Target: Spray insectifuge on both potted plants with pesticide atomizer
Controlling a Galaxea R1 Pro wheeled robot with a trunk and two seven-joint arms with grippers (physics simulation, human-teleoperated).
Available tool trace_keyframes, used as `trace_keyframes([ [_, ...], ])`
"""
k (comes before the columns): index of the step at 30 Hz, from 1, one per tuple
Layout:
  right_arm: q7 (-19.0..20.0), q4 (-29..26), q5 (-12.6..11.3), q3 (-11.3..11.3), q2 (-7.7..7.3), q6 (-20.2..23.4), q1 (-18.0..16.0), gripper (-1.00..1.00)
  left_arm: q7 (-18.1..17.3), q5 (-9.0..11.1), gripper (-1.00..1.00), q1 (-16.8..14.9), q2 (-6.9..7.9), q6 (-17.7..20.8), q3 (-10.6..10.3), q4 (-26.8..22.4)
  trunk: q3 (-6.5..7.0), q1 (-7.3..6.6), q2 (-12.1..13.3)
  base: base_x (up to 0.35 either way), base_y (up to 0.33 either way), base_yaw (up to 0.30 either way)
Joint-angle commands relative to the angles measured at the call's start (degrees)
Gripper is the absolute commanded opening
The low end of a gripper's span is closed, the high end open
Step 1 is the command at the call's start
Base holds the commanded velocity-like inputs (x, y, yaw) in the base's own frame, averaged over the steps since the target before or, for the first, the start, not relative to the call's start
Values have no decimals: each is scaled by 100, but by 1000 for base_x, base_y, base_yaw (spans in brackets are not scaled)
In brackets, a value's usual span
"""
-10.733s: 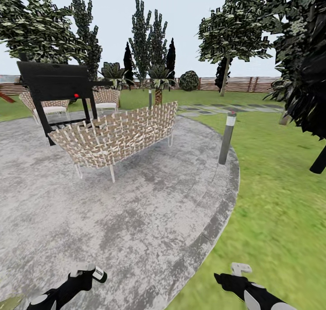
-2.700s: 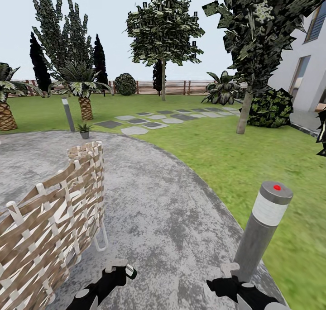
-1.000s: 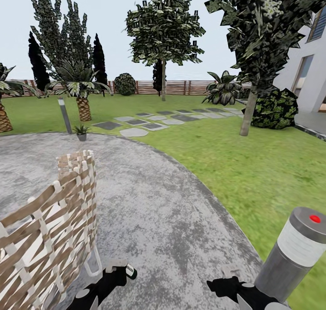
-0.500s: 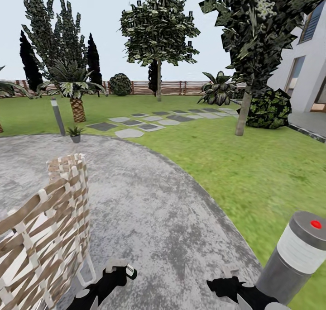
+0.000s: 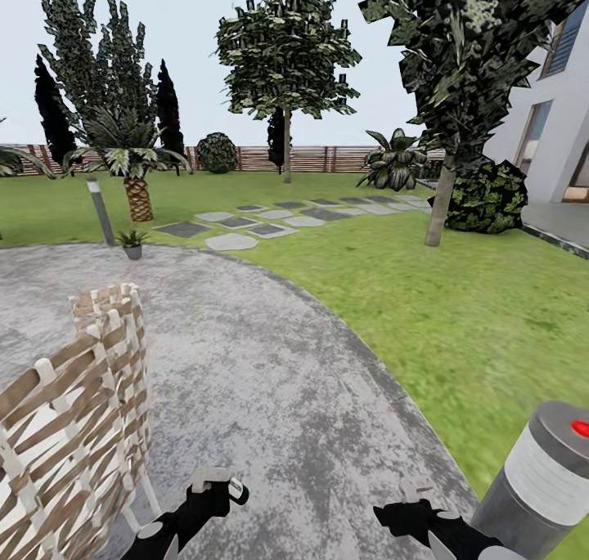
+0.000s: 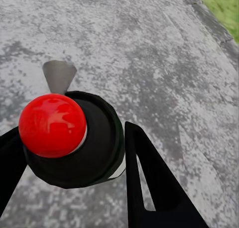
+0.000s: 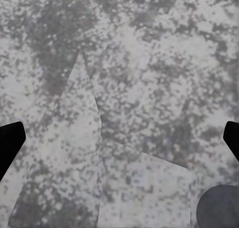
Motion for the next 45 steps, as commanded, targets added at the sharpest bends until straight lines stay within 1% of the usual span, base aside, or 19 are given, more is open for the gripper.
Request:
trace_keyframes([
  [1, 18, 6, -59, 48, -3, -18, -4, 100, -24, -59, -100, -4, -6, -29, 45, -7, -6, -1, -2, 5, -4, 0],
  [7, 18, 6, -59, 47, -3, -18, -4, 100, -24, -59, -100, -4, -6, -29, 44, -7, -6, -1, -2, 189, -1, 0],
  [13, 18, 6, -59, 47, -3, -18, -4, 100, -24, -59, -100, -4, -6, -29, 44, -8, -6, -1, -2, 77, 0, 0],
  [19, 18, 6, -59, 45, -3, -18, -4, 100, -24, -59, -100, -4, -6, -29, 46, -7, -6, -1, -2, 247, 0, 0],
  [24, 18, 6, -59, 45, -3, -18, -4, 100, -24, -59, -100, -6, -6, -29, 44, -7, -6, -1, -2, 37, 0, 0],
  [30, 18, 6, -59, 46, -3, -18, -4, 100, -24, -59, -100, -4, -6, -29, 44, -7, -6, -1, -2, 203, 0, 0],
  [37, 18, 6, -59, 47, -3, -18, -4, 100, -24, -59, -100, -4, -6, -29, 44, -7, -6, -1, -2, 45, 0, 0],
  [45, 18, 6, -59, 45, -3, -18, -4, 100, -24, -59, -100, -4, -6, -29, 44, -7, -6, -1, -2, 161, 0, 0],
])
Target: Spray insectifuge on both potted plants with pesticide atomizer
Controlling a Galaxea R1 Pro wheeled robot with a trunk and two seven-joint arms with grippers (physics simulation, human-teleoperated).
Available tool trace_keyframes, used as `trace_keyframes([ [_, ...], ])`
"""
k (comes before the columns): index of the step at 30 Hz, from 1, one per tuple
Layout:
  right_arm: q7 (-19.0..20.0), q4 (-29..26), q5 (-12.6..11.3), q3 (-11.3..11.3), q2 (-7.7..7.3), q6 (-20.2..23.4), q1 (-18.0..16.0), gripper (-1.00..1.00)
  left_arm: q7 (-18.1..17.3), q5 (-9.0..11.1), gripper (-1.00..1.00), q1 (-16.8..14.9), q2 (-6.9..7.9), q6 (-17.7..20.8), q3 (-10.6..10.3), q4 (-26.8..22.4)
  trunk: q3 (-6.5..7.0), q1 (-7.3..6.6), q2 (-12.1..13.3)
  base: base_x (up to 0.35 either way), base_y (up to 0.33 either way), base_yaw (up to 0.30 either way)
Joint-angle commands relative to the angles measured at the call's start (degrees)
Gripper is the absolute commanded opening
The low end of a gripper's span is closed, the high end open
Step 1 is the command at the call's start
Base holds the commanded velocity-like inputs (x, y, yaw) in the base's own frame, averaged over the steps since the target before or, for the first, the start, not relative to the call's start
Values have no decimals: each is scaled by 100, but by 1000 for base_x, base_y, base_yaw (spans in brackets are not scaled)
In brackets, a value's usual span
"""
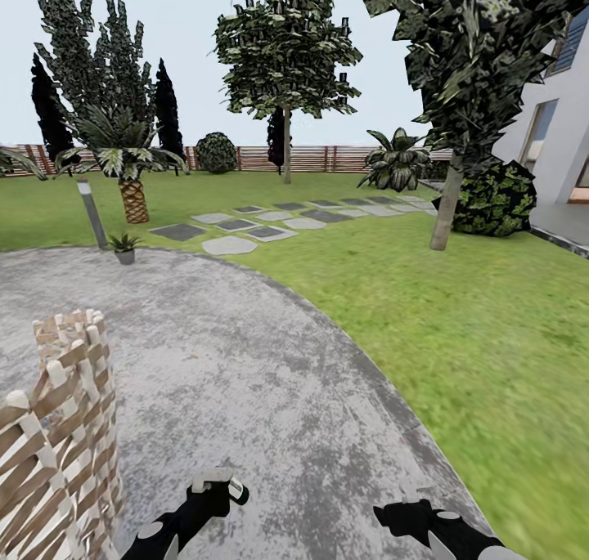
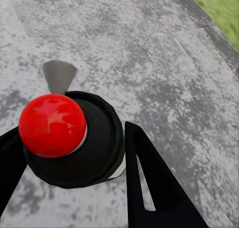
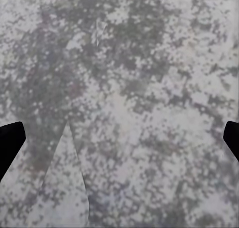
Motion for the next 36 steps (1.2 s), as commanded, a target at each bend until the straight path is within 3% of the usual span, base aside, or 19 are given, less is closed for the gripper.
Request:
trace_keyframes([
  [1, 18, 6, -59, 48, -3, -18, -4, 100, -24, -59, -100, -5, -5, -29, 46, -7, -6, -1, -2, 28, 0, 0],
  [36, 18, 6, -59, 47, -6, -18, -4, 100, -24, -59, -100, -5, -5, -29, 46, -7, -6, -1, -2, 123, 0, 0],
])
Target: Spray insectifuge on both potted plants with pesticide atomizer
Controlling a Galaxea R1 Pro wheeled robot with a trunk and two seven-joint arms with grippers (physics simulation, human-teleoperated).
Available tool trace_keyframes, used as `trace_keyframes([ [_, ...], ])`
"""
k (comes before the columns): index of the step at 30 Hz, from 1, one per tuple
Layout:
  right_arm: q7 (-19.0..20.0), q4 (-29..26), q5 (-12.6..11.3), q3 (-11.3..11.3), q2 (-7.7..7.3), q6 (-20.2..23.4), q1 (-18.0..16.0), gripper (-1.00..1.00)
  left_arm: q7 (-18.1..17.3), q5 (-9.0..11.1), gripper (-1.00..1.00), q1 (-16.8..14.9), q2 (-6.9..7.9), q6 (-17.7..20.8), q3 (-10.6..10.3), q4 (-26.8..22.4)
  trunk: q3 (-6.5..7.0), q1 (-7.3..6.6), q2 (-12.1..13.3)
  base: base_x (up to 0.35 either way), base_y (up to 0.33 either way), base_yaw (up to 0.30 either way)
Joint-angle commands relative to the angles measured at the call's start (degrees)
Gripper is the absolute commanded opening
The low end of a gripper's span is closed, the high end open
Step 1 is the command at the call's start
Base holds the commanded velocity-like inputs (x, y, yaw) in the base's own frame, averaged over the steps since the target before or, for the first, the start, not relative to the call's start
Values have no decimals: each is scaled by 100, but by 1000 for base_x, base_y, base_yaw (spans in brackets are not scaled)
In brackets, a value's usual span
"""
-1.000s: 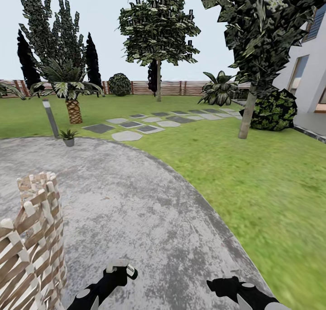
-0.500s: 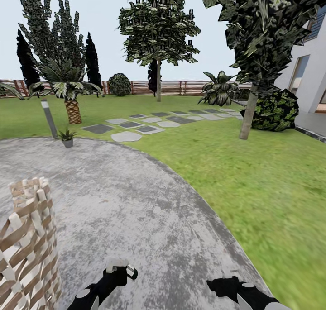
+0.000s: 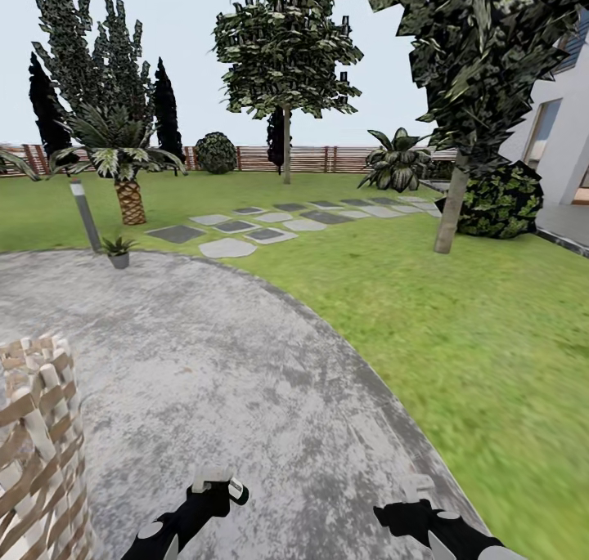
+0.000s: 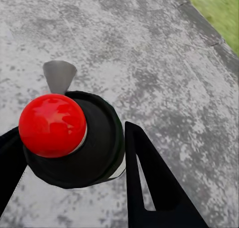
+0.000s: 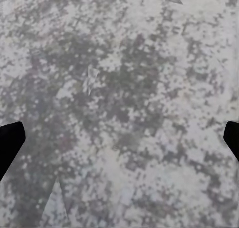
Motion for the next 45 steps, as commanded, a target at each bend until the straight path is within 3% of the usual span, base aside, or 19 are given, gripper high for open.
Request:
trace_keyframes([
  [1, 18, 6, -59, 46, -2, -18, -4, 100, -24, -59, -100, -5, -5, -29, 46, -7, -6, 1, -2, 144, 0, 0],
  [45, 18, 6, -59, 51, 1, -18, -4, 100, -24, -59, -100, -6, -5, -29, 46, -7, -6, 1, -2, 123, -8, 0],
])
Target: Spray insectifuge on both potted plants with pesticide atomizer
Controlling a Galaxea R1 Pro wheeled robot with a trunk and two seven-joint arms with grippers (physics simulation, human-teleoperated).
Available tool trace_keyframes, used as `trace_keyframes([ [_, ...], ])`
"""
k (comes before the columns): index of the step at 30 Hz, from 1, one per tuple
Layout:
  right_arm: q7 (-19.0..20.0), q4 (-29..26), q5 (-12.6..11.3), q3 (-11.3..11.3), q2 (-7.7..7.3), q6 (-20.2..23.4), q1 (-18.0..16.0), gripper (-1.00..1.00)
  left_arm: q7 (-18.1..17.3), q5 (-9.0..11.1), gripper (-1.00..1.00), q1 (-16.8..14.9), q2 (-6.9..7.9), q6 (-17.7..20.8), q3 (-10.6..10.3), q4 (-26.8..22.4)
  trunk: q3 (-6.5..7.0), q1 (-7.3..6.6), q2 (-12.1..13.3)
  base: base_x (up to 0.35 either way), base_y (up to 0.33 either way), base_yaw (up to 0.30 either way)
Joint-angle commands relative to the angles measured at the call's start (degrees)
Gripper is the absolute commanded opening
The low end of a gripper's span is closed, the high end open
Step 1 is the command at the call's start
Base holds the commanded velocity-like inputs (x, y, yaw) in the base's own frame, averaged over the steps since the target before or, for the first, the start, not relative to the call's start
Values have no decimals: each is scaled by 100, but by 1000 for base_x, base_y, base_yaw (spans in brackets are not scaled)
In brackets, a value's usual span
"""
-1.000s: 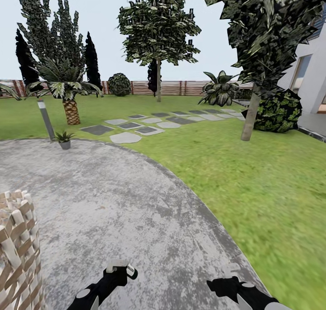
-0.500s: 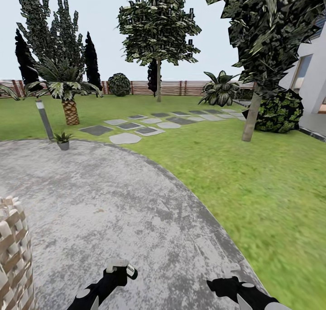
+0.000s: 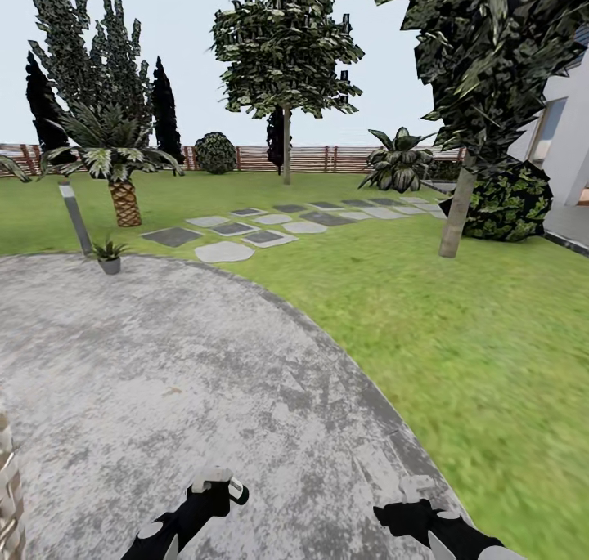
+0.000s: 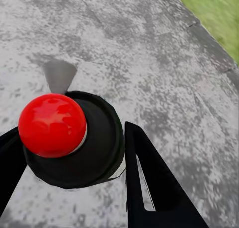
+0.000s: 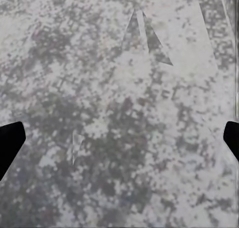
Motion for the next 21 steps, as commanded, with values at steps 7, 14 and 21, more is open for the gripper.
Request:
trace_keyframes([
  [7, 19, 5, -59, 48, -3, -18, -3, 100, -24, -59, -100, -3, -6, -28, 50, -8, -6, 1, -2, 31, -19, 0],
  [14, 19, 5, -59, 48, -3, -18, -3, 100, -24, -59, -100, -3, -6, -28, 46, -8, -6, 1, -2, 167, 0, 0],
  [21, 19, 5, -59, 48, -3, -18, -3, 100, -24, -59, -100, -5, -6, -28, 45, -8, -6, 1, -2, 120, 0, 0],
])
